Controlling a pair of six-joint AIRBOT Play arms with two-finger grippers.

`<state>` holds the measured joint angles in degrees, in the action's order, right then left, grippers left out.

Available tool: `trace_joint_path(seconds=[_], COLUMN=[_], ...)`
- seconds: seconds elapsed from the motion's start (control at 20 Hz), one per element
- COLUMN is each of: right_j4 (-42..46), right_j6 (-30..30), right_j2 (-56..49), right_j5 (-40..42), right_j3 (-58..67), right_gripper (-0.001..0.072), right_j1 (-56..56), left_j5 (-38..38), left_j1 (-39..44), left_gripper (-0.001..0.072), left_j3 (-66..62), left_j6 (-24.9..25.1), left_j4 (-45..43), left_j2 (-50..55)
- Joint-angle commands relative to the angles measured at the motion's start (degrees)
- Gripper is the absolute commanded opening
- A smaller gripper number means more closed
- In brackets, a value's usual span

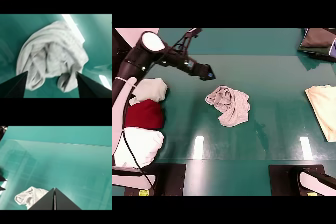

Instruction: Fold the shirts.

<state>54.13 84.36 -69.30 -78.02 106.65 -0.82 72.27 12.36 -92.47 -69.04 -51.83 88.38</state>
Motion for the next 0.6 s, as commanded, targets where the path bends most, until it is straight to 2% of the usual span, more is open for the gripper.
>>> trace_joint_path(seconds=[0.0, 0.1, 0.2, 0.3, 0.5, 0.55], right_j4=[0.09, 0.09, 0.11, 0.09, 0.02, 0.04], right_j6=[-0.02, -0.02, -0.02, 0.0, 0.0, 0.0], right_j2=[0.02, 0.02, 0.02, -0.28, -0.5, -0.5], right_j5=[-0.42, -0.42, -0.42, -0.66, -1.25, -1.25], right_j3=[0.09, 0.07, 0.07, 0.09, -5.44, -8.07], right_gripper=[0.0012, 0.0012, 0.0012, 0.0012, 0.0012, 0.0012], right_j1=[0.0, -0.02, -0.02, -0.02, -0.02, -0.02], left_j5=[2.16, -4.87, -10.27, -10.8, -12.61, -13.81], left_j1=[-4.87, -4.83, -4.83, -4.61, -1.01, -0.22], left_gripper=[0.071, 0.071, 0.071, 0.0709, 0.0709, 0.0665], left_j3=[7.41, 15.1, 19.78, 20.5, 20.5, 20.48], left_j6=[-0.26, 0.57, 3.5, 5.2, 5.66, 5.55], left_j4=[-0.44, 0.44, 4.42, 8.2, 8.55, 8.55], left_j2=[0.44, 0.66, 1.46, 3.26, 5.42, 5.42])
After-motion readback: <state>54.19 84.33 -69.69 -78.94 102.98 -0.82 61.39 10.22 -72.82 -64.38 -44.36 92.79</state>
